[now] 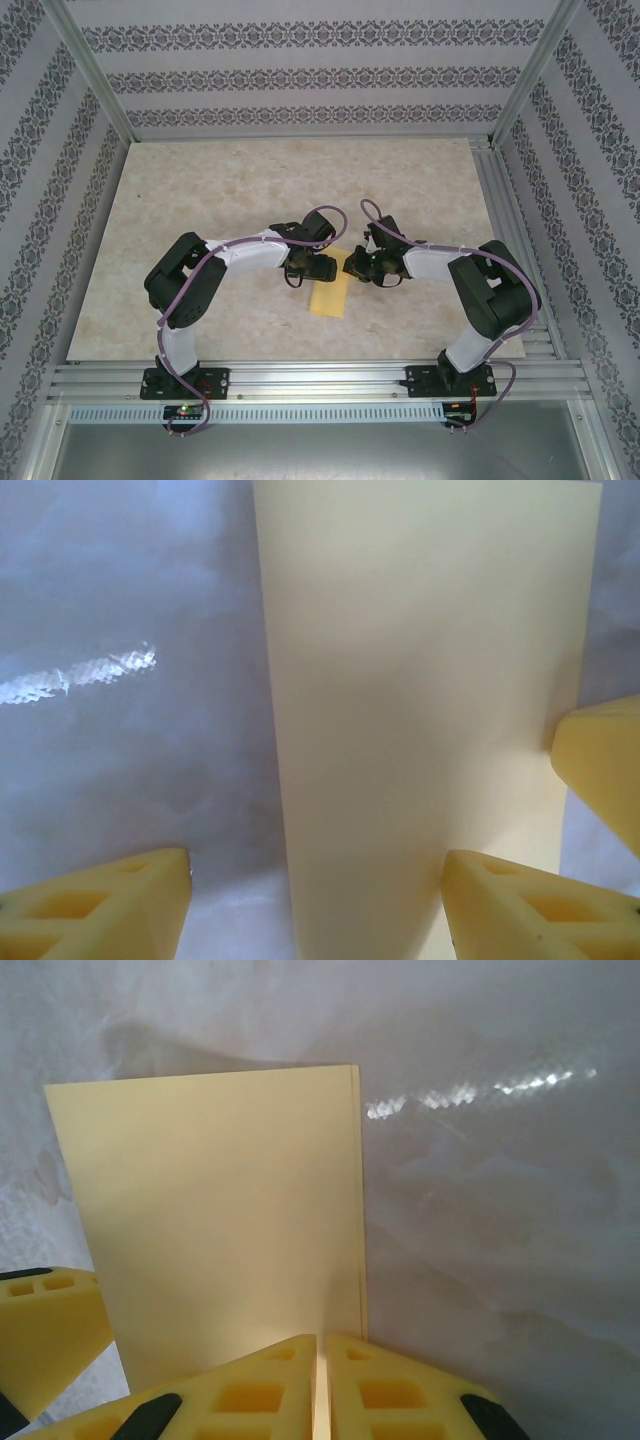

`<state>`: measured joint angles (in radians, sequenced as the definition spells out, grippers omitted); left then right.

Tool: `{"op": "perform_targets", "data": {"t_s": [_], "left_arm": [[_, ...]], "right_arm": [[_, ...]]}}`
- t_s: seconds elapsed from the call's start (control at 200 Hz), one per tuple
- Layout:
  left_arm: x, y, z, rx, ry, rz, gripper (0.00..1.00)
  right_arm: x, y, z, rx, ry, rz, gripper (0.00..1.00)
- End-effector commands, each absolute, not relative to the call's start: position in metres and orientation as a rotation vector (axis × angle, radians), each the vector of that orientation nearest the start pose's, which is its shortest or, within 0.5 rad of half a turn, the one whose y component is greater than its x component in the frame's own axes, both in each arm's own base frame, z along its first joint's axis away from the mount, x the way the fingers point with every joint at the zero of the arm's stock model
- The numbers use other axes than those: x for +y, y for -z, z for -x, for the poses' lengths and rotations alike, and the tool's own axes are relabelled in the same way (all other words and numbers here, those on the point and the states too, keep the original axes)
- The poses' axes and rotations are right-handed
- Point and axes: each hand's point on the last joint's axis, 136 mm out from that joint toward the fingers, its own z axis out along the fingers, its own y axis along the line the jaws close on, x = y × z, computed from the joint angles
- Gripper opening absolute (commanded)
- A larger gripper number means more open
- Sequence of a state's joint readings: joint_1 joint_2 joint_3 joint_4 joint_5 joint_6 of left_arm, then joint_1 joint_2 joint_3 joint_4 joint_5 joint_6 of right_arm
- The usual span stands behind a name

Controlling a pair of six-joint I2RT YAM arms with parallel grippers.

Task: Fold a paper plane with a square sheet of paper (fold left side to right side)
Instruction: Hold the square sheet of paper at the center of the table.

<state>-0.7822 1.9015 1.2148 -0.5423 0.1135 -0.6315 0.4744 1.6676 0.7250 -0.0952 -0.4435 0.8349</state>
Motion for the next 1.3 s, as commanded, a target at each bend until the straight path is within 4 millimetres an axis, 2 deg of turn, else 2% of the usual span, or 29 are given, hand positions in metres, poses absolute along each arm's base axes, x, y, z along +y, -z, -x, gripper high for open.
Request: {"op": "perform_targets", "data": {"t_s": [0.0,0.2,0.525,0.729,0.819,1.054,1.299], "left_arm": [[-0.325,-0.012,-0.269,2.927,0.517,-0.323,0.69],[-0.325,-0.025,-0.272,2.897,0.523,-0.317,0.69],[-0.329,-0.068,-0.280,2.802,0.606,-0.303,0.72],[-0.312,-0.099,-0.284,2.729,0.617,-0.244,0.72],[-0.310,-0.107,-0.282,2.715,0.645,-0.235,0.69],[-0.340,-0.103,-0.271,2.705,0.918,-0.245,0.54],[-0.338,-0.075,-0.268,2.768,0.888,-0.225,0.47]], "right_arm": [[0.229,-0.014,-0.282,2.828,-0.927,-0.282,0.12],[0.221,-0.006,-0.277,2.868,-0.852,-0.277,0.11],[0.219,0.010,-0.271,2.913,-0.814,-0.296,0.11],[0.216,0.012,-0.269,2.922,-0.794,-0.299,0.11],[0.216,0.012,-0.268,2.924,-0.791,-0.294,0.11],[0.215,0.011,-0.269,2.923,-0.787,-0.292,0.10],[0.215,0.011,-0.269,2.922,-0.786,-0.288,0.11]]}}
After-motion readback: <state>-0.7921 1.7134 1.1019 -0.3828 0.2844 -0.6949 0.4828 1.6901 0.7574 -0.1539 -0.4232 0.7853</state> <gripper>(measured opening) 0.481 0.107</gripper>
